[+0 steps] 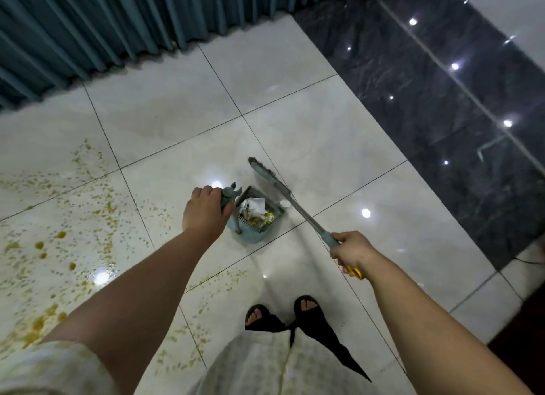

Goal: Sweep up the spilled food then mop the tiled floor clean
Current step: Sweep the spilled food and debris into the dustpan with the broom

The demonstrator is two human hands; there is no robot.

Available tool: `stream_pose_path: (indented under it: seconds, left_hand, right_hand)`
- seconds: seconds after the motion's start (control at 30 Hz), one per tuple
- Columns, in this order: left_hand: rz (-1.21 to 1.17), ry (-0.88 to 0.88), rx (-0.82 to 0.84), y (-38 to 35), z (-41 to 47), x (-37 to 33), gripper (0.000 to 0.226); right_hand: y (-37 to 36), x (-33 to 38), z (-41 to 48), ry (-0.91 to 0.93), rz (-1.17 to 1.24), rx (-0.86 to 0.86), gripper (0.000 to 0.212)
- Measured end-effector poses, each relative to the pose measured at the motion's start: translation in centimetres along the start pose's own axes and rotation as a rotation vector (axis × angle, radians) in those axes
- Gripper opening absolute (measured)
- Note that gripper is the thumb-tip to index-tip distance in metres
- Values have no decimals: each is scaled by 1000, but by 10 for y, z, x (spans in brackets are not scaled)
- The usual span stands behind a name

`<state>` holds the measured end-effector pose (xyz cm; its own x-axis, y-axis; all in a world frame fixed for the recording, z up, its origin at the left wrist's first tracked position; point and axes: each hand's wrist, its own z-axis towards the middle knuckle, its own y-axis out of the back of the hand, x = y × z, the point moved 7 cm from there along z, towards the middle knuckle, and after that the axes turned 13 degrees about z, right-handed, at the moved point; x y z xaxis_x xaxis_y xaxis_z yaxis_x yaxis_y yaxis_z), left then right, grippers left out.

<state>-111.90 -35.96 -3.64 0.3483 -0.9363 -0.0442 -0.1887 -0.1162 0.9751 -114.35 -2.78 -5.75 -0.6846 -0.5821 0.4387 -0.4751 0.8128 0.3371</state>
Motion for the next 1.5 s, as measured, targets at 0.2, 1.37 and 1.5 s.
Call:
stream_pose_path:
  seconds: [0.2, 1.37, 1.5]
  left_hand:
    - [43, -101, -48, 9, -24, 6, 28]
    - [240, -129, -65, -16, -49, 2, 39]
    - [203, -126, 2, -17, -47, -2, 40]
  right_hand:
    - [25, -26, 19, 2, 27, -128, 51]
    - [-70, -69, -47, -112, -32, 195, 42]
    - [-50, -67, -69, -113, 39, 185, 47]
